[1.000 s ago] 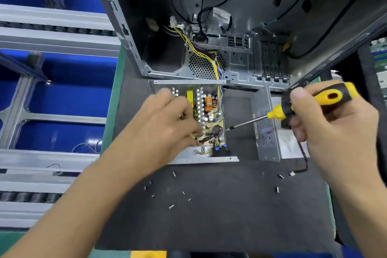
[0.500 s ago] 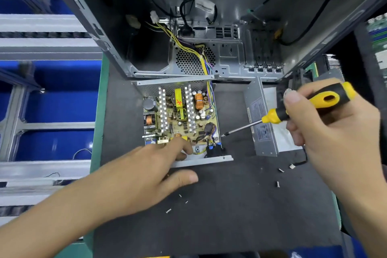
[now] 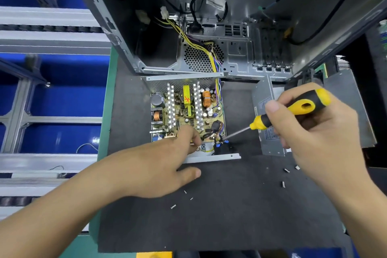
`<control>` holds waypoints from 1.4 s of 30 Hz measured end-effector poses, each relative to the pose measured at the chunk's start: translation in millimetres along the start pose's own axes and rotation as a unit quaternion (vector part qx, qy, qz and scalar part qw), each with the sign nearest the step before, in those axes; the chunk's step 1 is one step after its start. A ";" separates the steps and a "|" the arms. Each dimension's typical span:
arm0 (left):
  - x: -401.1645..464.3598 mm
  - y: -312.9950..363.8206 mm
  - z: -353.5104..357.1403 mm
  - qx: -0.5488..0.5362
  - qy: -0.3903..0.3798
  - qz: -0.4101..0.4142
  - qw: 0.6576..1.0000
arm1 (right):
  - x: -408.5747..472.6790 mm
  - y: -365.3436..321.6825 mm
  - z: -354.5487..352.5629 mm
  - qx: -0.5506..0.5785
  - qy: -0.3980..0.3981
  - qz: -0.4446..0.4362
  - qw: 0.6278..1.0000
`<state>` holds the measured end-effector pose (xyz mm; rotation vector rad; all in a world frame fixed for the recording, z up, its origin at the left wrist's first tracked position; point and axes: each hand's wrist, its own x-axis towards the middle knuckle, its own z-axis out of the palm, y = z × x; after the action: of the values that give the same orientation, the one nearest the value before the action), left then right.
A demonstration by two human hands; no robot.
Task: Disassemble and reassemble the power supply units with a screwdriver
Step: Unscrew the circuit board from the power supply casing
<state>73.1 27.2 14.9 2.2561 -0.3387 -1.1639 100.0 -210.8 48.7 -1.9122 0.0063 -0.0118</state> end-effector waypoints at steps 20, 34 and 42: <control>3.9 7.2 3.3 -0.030 0.037 -0.036 0.998 | 1.1 21.9 25.9 -0.041 -0.116 0.002 0.992; 4.0 6.3 2.7 -0.032 0.036 -0.031 0.998 | 2.1 22.3 21.8 -0.061 -0.098 -0.013 0.993; 5.8 2.4 2.9 -0.025 0.030 -0.018 0.999 | 1.5 22.8 20.8 -0.055 -0.098 -0.013 0.994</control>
<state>74.2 21.5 11.2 2.2562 -0.2436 -1.1073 101.8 -198.8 20.3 -2.0155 -0.1537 0.1613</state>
